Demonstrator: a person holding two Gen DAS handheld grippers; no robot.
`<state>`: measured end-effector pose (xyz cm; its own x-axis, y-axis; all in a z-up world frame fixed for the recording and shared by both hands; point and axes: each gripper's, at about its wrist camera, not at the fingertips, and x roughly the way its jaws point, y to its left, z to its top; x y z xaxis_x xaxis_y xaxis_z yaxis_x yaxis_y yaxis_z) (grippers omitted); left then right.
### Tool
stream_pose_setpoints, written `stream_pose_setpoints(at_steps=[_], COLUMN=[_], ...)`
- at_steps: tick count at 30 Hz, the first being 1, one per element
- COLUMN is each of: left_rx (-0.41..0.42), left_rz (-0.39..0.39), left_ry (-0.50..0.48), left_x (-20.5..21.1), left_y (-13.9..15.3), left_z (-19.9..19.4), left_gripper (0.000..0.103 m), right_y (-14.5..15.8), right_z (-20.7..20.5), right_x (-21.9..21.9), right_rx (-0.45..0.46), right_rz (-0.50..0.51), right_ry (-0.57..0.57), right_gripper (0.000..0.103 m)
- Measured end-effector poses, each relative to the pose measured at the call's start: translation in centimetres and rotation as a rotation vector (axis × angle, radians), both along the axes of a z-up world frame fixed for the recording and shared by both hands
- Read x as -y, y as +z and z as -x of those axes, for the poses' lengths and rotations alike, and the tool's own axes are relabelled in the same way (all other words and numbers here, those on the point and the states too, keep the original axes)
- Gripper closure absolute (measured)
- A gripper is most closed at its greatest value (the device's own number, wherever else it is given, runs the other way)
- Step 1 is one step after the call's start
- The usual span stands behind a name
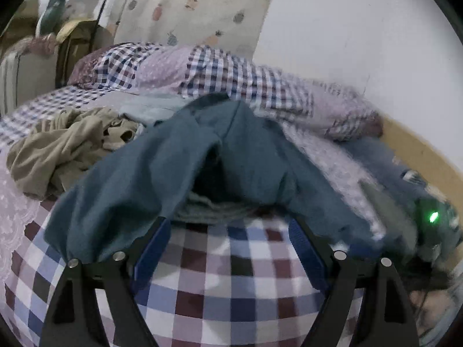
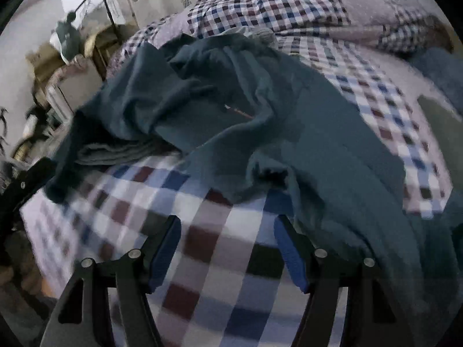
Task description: Fold clothes
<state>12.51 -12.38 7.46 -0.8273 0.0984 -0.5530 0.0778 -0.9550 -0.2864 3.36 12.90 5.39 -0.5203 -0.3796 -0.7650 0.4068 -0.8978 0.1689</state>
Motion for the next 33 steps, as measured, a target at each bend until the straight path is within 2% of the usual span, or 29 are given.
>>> stream_pose_setpoints(at_steps=[5,9,11,12,14,16,18,21,24,25,27,30,31,32,33], left_rx=[0.04,0.075,0.095,0.103,0.11,0.1,0.091,0.079,0.082,0.086,0.099,0.088,0.075,0.061,0.043], left_rz=[0.074,0.188,0.253,0.292,0.332,0.319,0.306,0.276,0.24,0.228,0.199,0.162,0.148,0.134,0.118], left_ry=[0.007,0.055,0.093,0.128,0.185,0.221,0.263,0.316,0.357,0.369,0.378,0.379,0.381,0.383,0.388], left_x=[-0.4,-0.4,-0.3,-0.1,0.4,1.3,2.3,3.8,5.1,5.5,6.1,6.7,7.0,7.3,7.6], left_y=[-1.0,-2.0,-2.3,-2.3,-2.2,-1.9,-1.6,-1.1,-0.9,-0.9,-1.2,-1.2,-1.1,-0.9,-0.7], left_z=[1.5,2.1,2.4,2.5,2.6,2.6,2.7,2.8,3.0,3.2,3.5,3.7,3.7,3.8,3.7], left_gripper=[0.016,0.016,0.016,0.016,0.017,0.019,0.021,0.033,0.052,0.062,0.067,0.08,0.088,0.101,0.103], right_y=[-0.5,-1.0,-1.0,-1.0,-1.0,-0.9,-0.4,1.1,2.7,3.1,4.1,5.8,6.5,7.1,7.7], right_z=[1.9,2.9,3.1,3.2,3.2,3.2,3.2,2.9,2.9,2.9,2.8,2.9,2.9,3.0,3.0], right_x=[1.1,1.2,1.3,1.3,1.3,0.9,0.2,-1.4,-3.2,-3.8,-4.8,-6.8,-7.6,-8.4,-9.4], right_rx=[-0.028,-0.022,-0.025,-0.026,-0.027,-0.027,-0.026,-0.035,-0.018,-0.013,-0.013,-0.027,-0.032,-0.04,-0.053], right_rz=[0.001,0.014,0.016,0.018,0.033,0.059,0.093,0.178,0.297,0.335,0.398,0.491,0.525,0.557,0.587], right_ry=[-0.025,-0.047,-0.049,-0.049,-0.043,-0.043,-0.041,-0.028,-0.014,-0.015,-0.01,-0.019,-0.023,-0.031,-0.048], right_gripper=[0.032,0.033,0.038,0.047,0.057,0.086,0.092,0.094,0.094,0.095,0.096,0.096,0.097,0.097,0.097])
